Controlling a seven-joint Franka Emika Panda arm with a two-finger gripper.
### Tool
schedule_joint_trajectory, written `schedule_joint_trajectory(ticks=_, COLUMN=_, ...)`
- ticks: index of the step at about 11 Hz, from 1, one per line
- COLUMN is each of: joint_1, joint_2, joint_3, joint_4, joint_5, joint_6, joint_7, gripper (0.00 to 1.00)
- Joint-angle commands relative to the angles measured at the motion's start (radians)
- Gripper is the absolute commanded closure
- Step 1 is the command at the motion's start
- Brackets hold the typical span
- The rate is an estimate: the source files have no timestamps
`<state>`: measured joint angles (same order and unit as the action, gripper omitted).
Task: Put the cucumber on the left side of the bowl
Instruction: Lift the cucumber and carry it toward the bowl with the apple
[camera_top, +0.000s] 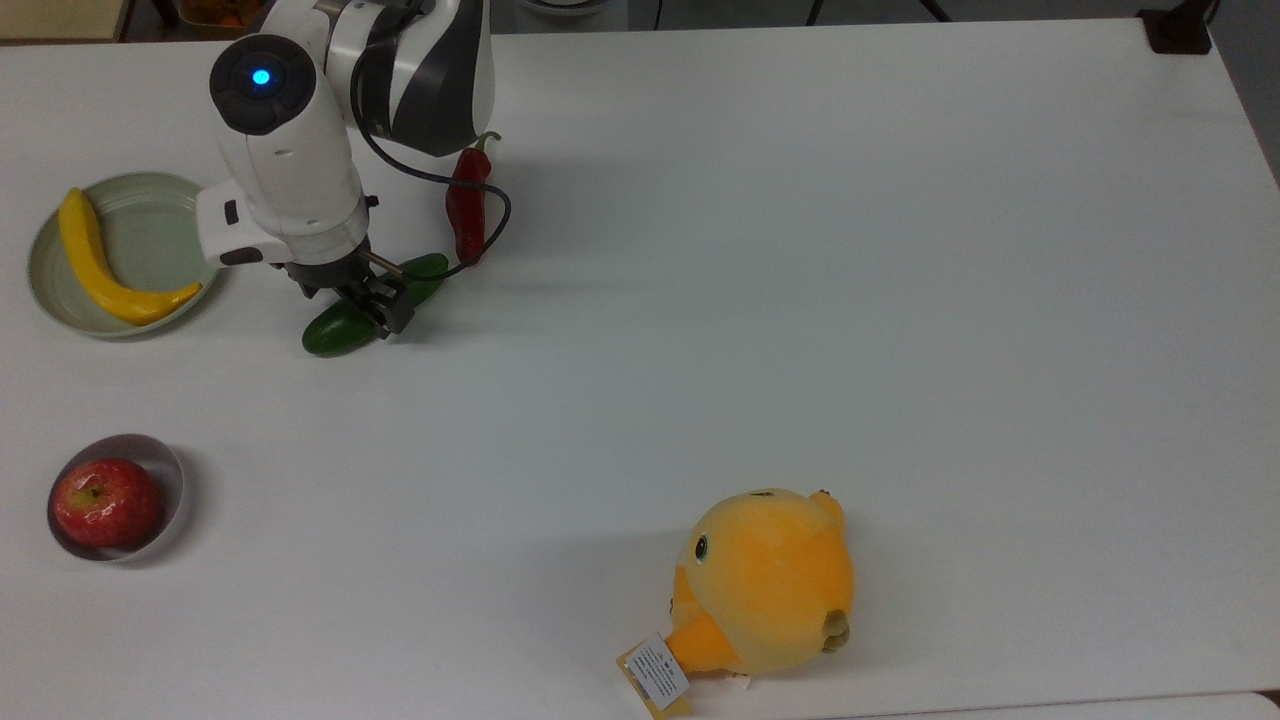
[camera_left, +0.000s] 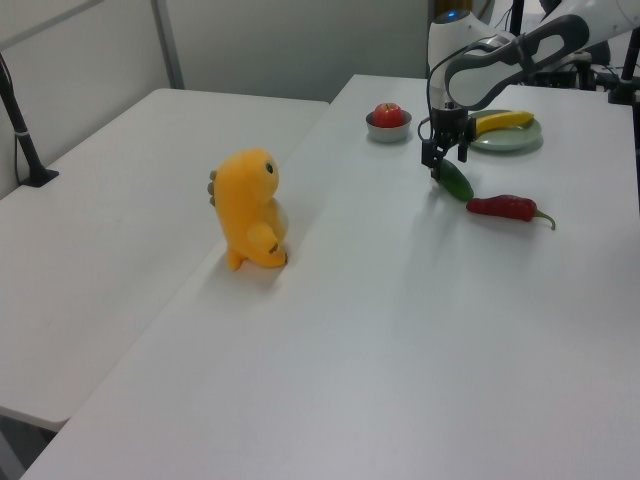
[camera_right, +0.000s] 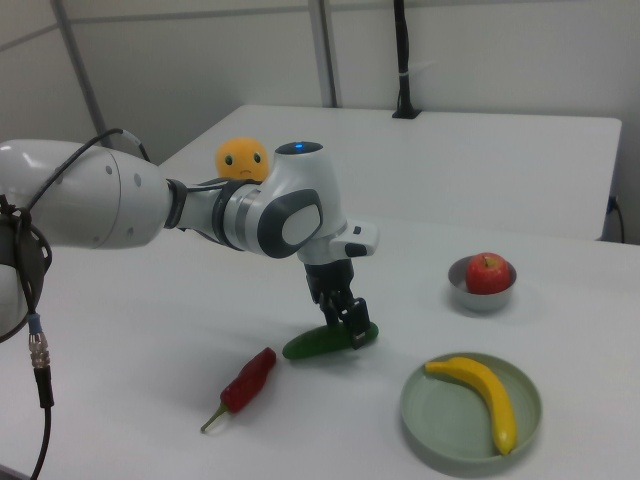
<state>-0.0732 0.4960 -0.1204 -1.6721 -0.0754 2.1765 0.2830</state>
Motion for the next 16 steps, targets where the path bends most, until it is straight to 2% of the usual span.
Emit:
schedule_joint_trajectory(ticks=1, joint_1=0.013, joint_2=-0.017, joint_3=-0.015, joint_4=-0.029, joint_5=-0.020, joint_6=0.026, joint_7=0.022, gripper=0.53)
schedule_joint_trajectory(ticks=2, joint_1=0.013, joint_2=-0.017, joint_3=-0.015, joint_4=-0.028, joint_5=-0.018, joint_6=0.026, joint_7=0.022, gripper=0.69)
schedule_joint_trajectory(ticks=4, joint_1=0.013, joint_2=-0.020, joint_3=-0.015, joint_4=-0.028, joint_5=-0.018, joint_6=0.025, joint_7=0.013, gripper=0.90)
schedule_joint_trajectory(ticks=8, joint_1=0.009, joint_2=-0.051, joint_3=-0.015, joint_4=-0.018, joint_5=-0.018, joint_6=0.019, joint_7=0.010, gripper=0.91)
schedule_joint_trajectory(ticks=10, joint_1=0.007, joint_2=-0.065, joint_3=-0.015, joint_4=0.026, joint_5=-0.015, joint_6=0.020, joint_7=-0.023, gripper=0.90)
schedule_joint_trajectory(ticks=13, joint_1=-0.008, joint_2=-0.048, joint_3=-0.013, joint_4=0.121, joint_5=0.000, joint_6=0.026, joint_7=-0.293, gripper=0.90)
schedule_joint_trajectory(ticks=16, joint_1=-0.040, joint_2=0.021, joint_3=0.001, joint_4=0.242, joint_5=0.003, joint_6=0.066, joint_7=-0.578, gripper=0.86)
